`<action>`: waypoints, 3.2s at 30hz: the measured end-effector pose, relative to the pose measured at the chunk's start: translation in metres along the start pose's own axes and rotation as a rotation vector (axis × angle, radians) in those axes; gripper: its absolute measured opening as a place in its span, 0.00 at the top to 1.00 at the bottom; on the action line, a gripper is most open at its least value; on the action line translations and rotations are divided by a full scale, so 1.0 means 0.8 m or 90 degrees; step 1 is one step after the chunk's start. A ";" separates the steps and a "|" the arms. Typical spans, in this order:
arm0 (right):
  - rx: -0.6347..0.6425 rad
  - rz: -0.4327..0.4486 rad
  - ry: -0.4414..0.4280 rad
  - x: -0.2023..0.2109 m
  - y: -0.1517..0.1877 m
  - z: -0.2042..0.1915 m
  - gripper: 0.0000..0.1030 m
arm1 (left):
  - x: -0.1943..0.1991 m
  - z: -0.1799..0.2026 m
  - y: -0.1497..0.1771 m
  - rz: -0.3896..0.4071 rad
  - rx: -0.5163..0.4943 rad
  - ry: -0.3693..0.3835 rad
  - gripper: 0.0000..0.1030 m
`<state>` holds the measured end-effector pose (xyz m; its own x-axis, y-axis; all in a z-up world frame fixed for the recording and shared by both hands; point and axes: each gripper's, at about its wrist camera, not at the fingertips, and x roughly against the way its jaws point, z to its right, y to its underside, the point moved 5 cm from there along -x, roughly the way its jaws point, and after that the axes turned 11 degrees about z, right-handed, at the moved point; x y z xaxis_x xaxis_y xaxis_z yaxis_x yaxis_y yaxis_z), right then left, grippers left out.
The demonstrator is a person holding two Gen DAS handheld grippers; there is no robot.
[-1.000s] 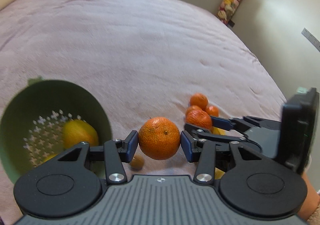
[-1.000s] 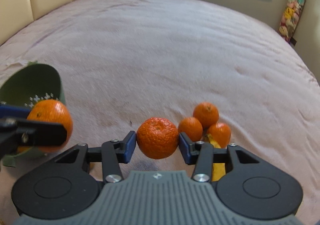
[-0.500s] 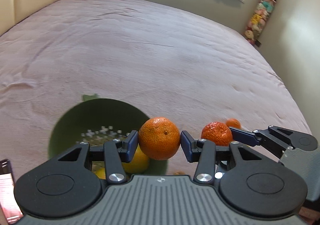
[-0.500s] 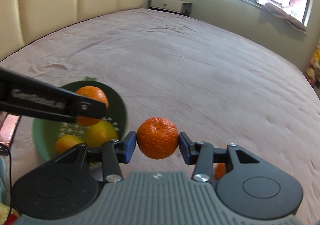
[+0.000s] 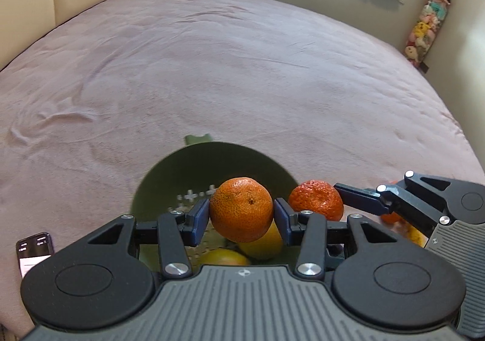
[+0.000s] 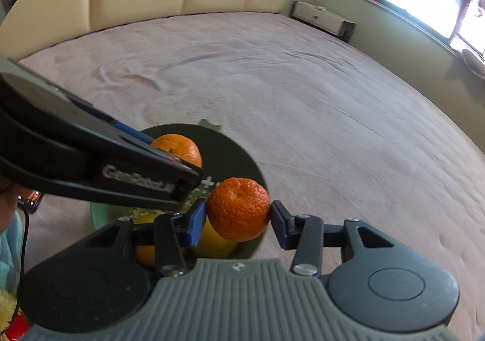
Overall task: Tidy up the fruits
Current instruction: 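Carry both mandarins over the green colander and lower them inside, then open both tools to release the mandarins and withdraw toward the remaining fruit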
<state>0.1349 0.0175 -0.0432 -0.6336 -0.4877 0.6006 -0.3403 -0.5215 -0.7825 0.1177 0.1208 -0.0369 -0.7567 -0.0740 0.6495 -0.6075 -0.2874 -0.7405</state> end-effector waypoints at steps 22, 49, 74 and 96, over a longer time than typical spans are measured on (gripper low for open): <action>0.127 -0.055 -0.084 -0.097 0.005 -0.024 0.58 | -0.054 -0.047 0.017 -0.065 0.063 -0.048 0.49; 0.163 -0.078 -0.142 -0.121 0.032 -0.020 0.58 | -0.082 -0.073 0.035 -0.124 0.142 -0.083 0.50; 0.081 -0.033 -0.052 -0.028 0.018 0.013 0.32 | -0.046 -0.048 0.002 -0.069 0.132 -0.035 0.37; -0.128 -0.052 0.143 0.091 0.078 0.090 0.29 | -0.013 0.071 0.007 0.005 -0.017 0.117 0.36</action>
<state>0.1177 -0.1011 -0.0366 -0.7290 -0.2708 0.6286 -0.5123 -0.3932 -0.7635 0.1357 0.0653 -0.0380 -0.7910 0.1006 0.6035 -0.6063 -0.2622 -0.7508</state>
